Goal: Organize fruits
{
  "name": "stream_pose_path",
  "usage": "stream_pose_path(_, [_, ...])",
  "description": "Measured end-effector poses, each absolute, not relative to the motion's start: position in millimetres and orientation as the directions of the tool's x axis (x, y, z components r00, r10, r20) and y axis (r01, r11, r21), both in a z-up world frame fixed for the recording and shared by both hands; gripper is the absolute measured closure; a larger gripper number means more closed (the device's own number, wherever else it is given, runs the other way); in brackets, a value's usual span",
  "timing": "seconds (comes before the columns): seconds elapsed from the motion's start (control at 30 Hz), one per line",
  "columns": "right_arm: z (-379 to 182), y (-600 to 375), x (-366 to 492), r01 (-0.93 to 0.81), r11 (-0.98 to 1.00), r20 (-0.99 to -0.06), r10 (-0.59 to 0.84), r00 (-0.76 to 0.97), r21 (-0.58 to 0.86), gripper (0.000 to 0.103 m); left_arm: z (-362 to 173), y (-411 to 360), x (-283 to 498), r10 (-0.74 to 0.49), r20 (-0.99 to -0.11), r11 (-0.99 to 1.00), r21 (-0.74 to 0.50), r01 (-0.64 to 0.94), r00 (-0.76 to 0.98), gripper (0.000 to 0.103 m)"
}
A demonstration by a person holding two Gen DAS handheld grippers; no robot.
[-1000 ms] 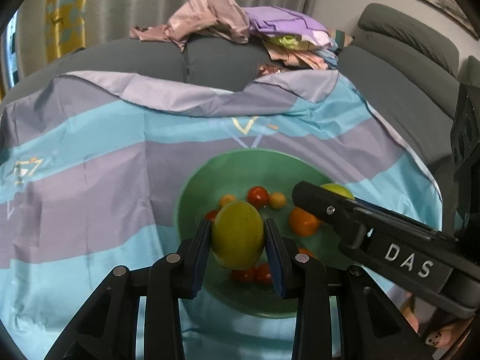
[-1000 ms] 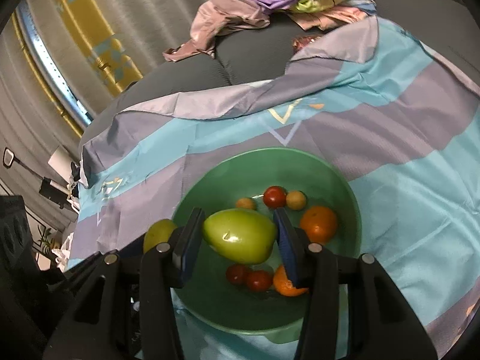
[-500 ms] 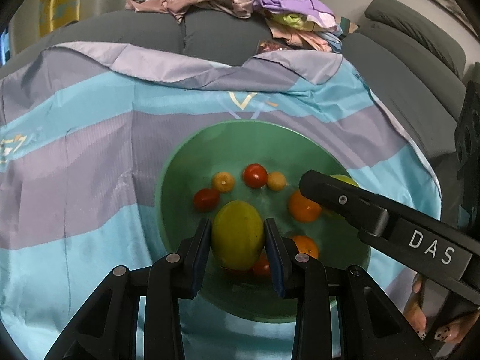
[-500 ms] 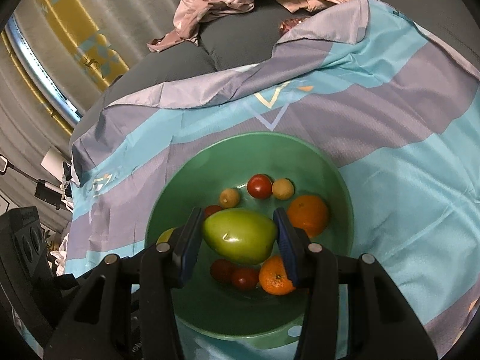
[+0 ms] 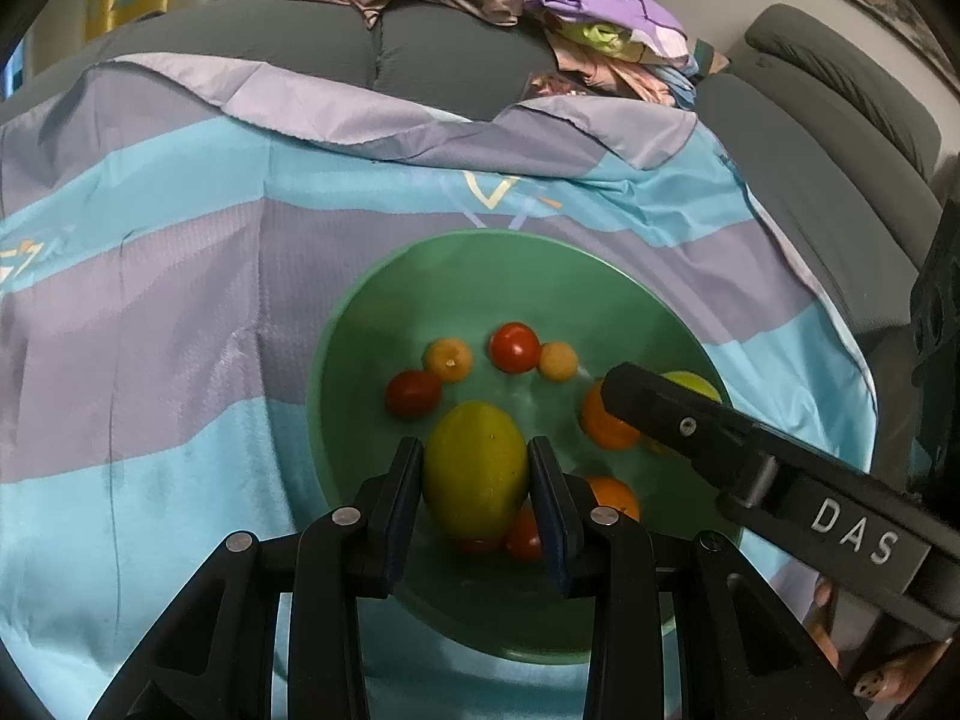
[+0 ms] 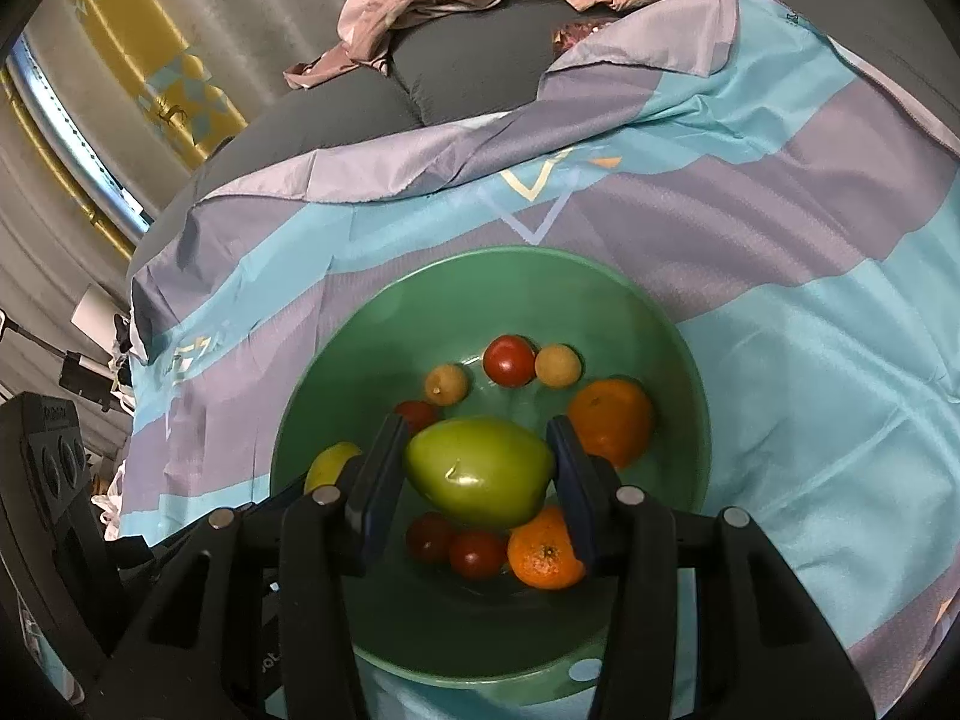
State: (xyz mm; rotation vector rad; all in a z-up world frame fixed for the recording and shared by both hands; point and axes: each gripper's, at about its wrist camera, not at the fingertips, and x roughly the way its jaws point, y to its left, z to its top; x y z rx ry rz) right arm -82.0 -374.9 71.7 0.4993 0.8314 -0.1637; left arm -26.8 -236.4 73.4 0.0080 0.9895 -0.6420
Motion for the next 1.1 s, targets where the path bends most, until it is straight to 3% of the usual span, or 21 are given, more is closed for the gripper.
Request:
stream_pose_path(0.2, [72.5, -375.4, -81.3, 0.339, 0.87, -0.746, 0.048, 0.665, 0.358, 0.053, 72.9, -237.2, -24.3, -0.507, -0.773, 0.816, -0.289, 0.5, 0.38, 0.068])
stream_pose_path(0.33, [75.7, -376.8, -83.4, 0.346, 0.867, -0.735, 0.035, 0.677, 0.36, 0.032, 76.9, -238.3, -26.3, -0.498, -0.77, 0.814, -0.256, 0.522, 0.398, 0.066])
stream_pose_path(0.53, [84.1, -376.6, -88.7, 0.355, 0.869, -0.718, 0.0, 0.696, 0.344, 0.031, 93.3, -229.0, -31.8, -0.518, -0.736, 0.814, -0.266, 0.517, 0.436, 0.036])
stream_pose_path(0.77, [90.7, -374.6, -93.4, 0.372, 0.873, -0.71, -0.041, 0.703, 0.317, 0.028, 102.4, -228.3, -40.2, -0.479, -0.73, 0.826, -0.189, 0.53, 0.488, 0.031])
stream_pose_path(1.1, [91.9, -373.3, -95.0, 0.386, 0.873, -0.712, -0.064, 0.699, 0.3, 0.028, 102.0, -229.8, -44.2, -0.496, -0.719, 0.815, -0.191, 0.548, 0.487, 0.031])
